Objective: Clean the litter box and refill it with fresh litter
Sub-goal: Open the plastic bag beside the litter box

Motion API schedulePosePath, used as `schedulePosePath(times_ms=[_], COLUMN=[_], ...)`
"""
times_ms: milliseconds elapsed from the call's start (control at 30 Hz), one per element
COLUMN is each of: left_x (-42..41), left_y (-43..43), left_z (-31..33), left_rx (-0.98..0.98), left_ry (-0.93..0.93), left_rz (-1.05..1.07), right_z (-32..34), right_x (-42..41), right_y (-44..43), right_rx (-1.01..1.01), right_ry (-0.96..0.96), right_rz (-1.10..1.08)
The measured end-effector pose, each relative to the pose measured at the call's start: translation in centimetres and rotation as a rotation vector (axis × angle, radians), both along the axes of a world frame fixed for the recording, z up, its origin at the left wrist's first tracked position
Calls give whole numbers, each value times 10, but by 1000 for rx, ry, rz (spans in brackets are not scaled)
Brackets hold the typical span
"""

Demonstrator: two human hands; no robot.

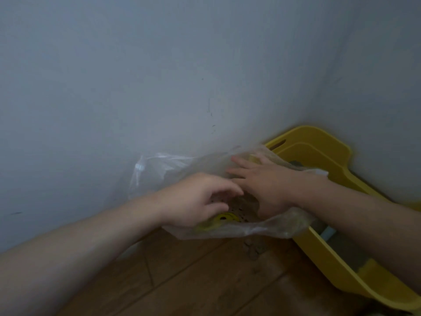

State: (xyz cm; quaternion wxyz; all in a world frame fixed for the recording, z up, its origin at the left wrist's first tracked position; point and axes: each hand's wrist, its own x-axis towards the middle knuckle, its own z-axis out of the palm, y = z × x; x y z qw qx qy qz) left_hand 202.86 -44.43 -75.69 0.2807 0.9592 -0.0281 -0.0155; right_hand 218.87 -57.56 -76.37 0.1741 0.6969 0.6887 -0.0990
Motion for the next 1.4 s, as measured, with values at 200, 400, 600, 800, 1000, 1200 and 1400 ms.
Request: schedulePosePath(times_ms=[200,400,600,800,1000,1200,1400], left_x=[34,32,12,-30,-49,-48,-7], left_y=[22,28,33,36,36,13,9], left_z=[-2,-25,-56,-90,-95,-85,-51], left_rx=[319,320,291,144,-17,-96,605], left_ry=[-141,135,324,511,497,340,-141], left_rz=[-35,99,253,464,577,531,-82], right_z=[-15,-29,-54,-74,-76,-71,-82], right_x=[-6,-7,20,42,38,-1,-22], right_y=[-10,-36,-40,-28,-12,-7,-11], right_rx=[467,402,55,-117,138,548,430], right_ry=[396,211,162,67,408,422,293], right_rz=[-331,-479,-382,-85,-169,-483,-464])
